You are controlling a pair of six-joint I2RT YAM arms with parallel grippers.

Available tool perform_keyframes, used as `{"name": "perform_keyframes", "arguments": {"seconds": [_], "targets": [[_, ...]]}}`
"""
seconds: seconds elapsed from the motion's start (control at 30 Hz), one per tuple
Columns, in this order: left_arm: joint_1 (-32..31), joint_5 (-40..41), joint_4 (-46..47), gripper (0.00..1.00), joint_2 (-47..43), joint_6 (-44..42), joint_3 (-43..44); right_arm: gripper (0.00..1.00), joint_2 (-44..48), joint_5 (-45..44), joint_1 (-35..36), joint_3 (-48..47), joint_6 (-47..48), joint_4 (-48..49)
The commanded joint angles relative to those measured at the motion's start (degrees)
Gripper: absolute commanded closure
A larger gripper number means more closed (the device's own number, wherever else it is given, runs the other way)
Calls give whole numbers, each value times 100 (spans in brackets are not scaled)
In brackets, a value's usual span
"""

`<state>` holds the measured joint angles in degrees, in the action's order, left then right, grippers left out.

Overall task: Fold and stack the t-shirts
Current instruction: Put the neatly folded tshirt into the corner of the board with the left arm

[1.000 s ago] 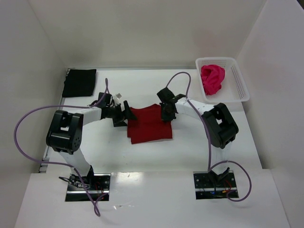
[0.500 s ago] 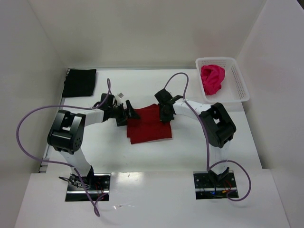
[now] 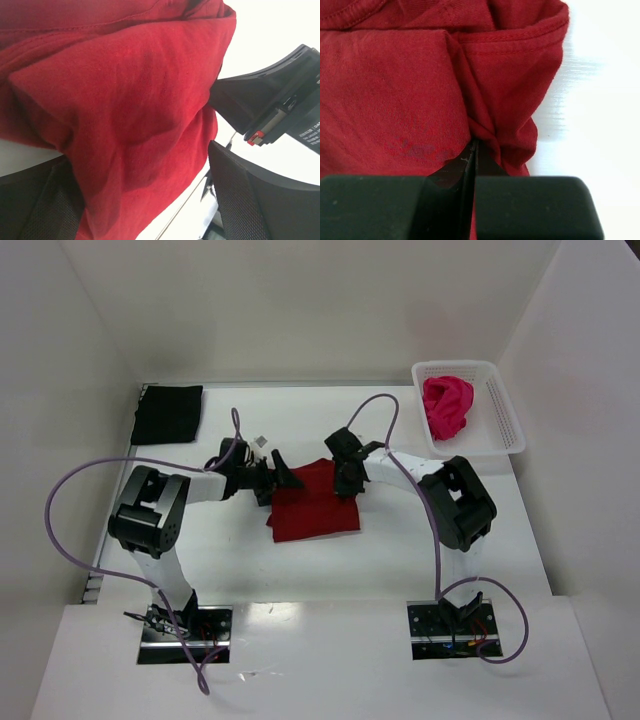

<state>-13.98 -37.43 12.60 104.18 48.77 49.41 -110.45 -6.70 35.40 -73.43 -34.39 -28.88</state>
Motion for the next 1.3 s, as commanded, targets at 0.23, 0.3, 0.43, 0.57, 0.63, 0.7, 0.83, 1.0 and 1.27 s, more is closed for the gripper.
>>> {"name": "perform_keyframes", "arguments": {"seconds": [0.23,0.3,0.43,0.57,0.63,0.7,0.83,1.0,1.27], "targets": [[-412,570,-161,8,480,291,-239,99,-178,371,160,347,-674,375],[-466,649,-232,12,541,343,-239,99,-178,371,221,408,-727,375],[-518,833,-284,21,594,343,-186,99,-73,318,222,531,-780,375],[-571,834,-408,29,595,343,-133,99,-20,266,222,584,-780,375],[-571,887,-408,32,595,343,-133,99,33,266,222,584,-780,375],[-571,887,-408,38,595,343,-133,99,33,213,222,584,-780,375],[-571,887,-635,46,595,151,-64,99,33,151,222,584,-780,323],[-519,1009,-1566,32,428,-429,349,99,33,99,222,637,-780,322],[-115,1369,-2236,7,199,-843,395,99,85,99,222,690,-780,322]]}}
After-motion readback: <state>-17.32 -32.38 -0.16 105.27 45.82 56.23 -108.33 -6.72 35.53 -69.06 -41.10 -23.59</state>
